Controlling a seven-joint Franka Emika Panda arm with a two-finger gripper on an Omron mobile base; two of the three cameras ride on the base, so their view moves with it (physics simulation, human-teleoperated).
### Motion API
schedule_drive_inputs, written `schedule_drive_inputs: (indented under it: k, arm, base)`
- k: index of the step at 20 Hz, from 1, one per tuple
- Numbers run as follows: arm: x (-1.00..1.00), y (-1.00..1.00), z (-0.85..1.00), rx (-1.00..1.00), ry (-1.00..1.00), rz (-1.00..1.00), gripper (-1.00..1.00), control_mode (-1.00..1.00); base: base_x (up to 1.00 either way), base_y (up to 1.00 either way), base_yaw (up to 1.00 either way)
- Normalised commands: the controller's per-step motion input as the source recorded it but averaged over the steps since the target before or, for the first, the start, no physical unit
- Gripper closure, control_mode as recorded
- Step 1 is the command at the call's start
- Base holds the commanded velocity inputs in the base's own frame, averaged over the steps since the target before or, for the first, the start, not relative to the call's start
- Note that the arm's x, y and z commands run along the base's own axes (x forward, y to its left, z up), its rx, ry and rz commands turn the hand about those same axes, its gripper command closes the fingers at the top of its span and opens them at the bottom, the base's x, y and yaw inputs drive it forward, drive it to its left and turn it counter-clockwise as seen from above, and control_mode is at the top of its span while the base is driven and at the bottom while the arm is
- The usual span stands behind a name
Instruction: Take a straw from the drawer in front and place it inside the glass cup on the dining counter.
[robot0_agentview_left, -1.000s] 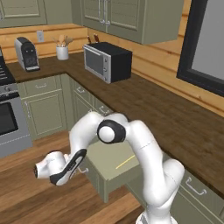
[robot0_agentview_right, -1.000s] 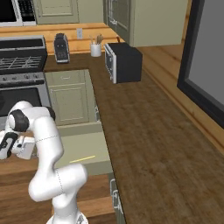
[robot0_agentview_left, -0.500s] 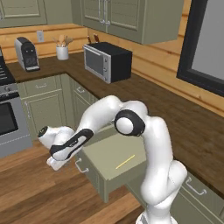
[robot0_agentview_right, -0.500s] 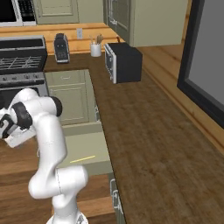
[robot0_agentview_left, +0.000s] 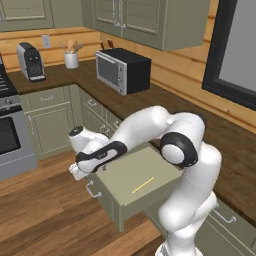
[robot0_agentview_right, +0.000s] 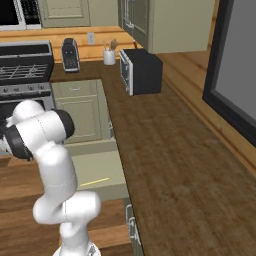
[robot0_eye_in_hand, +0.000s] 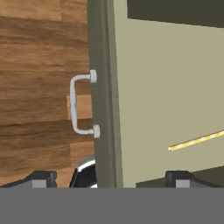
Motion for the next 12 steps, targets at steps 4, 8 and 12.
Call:
schedule_drive_inputs:
  k: [4,8,12]
  arm:
    - [0.35,-0.52,0.01,0.01,0.06,-0.11,-1.0,-1.0]
    - [0.48,-0.26,-0.1,0.0,0.08,-0.07,-1.0,-1.0]
    - [0.47,-0.06,-0.21,0.0,0.03,-0.04,-1.0,-1.0]
  base:
    - [0.0,0.0,0.0]
    - [0.0,0.0,0.0]
    - [0.0,0.0,0.0]
